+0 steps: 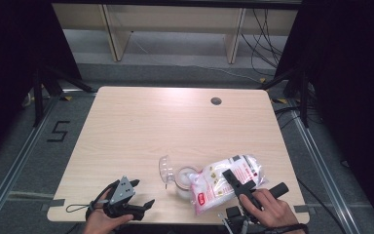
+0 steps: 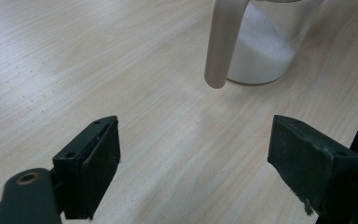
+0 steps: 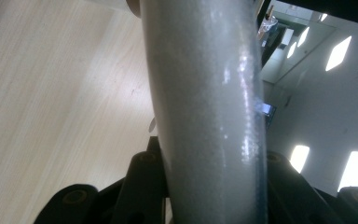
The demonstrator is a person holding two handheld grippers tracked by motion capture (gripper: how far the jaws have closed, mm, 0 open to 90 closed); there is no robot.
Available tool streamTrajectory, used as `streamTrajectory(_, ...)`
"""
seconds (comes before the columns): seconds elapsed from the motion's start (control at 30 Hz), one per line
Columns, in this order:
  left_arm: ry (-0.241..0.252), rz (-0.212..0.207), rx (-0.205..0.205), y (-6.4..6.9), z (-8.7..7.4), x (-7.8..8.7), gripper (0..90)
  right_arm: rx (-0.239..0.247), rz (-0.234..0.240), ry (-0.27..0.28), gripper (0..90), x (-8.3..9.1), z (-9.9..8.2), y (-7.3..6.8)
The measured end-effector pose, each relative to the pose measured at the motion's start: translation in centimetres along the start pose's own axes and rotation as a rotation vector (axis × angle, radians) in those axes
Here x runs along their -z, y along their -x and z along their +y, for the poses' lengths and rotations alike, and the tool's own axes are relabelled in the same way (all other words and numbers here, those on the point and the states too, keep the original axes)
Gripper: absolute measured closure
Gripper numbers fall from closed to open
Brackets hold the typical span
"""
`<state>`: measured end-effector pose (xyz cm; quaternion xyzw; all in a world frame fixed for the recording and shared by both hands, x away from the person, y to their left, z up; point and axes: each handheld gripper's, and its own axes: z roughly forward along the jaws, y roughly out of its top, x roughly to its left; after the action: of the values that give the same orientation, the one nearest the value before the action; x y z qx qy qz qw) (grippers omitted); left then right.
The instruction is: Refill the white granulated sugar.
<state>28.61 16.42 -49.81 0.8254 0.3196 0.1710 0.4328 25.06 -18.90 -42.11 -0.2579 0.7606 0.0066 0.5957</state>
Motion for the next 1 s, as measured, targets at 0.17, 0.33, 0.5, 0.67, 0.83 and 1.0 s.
streamTrajectory(0.17, 0.006, -0.011, 0.005, 0.04, -0.02, -0.08, 16.6, -0.001, -0.012, 0.006, 73.8, -0.04, 0.06, -0.06)
streamTrajectory(0.33, 0.005, -0.011, 0.005, 0.04, -0.02, -0.08, 16.6, 0.016, -0.011, 0.004, 73.9, 0.00, 0.43, 0.03)
streamTrajectory(0.5, 0.004, -0.010, 0.006, 0.03, -0.03, -0.08, 16.6, 0.014, -0.007, 0.005, 74.1, 0.01, 0.52, 0.09)
streamTrajectory(0.67, 0.004, -0.011, 0.006, 0.04, -0.02, -0.09, 16.6, 0.006, -0.006, 0.010, 74.2, -0.10, 0.52, 0.04)
streamTrajectory(0.83, 0.004, -0.011, 0.006, 0.04, -0.02, -0.09, 16.5, 0.003, 0.007, 0.007, 74.2, -0.12, 0.50, 0.02)
streamTrajectory(1.0, 0.005, -0.011, 0.005, 0.04, -0.02, -0.09, 16.6, 0.014, 0.005, 0.001, 74.4, -0.21, 0.50, -0.05)
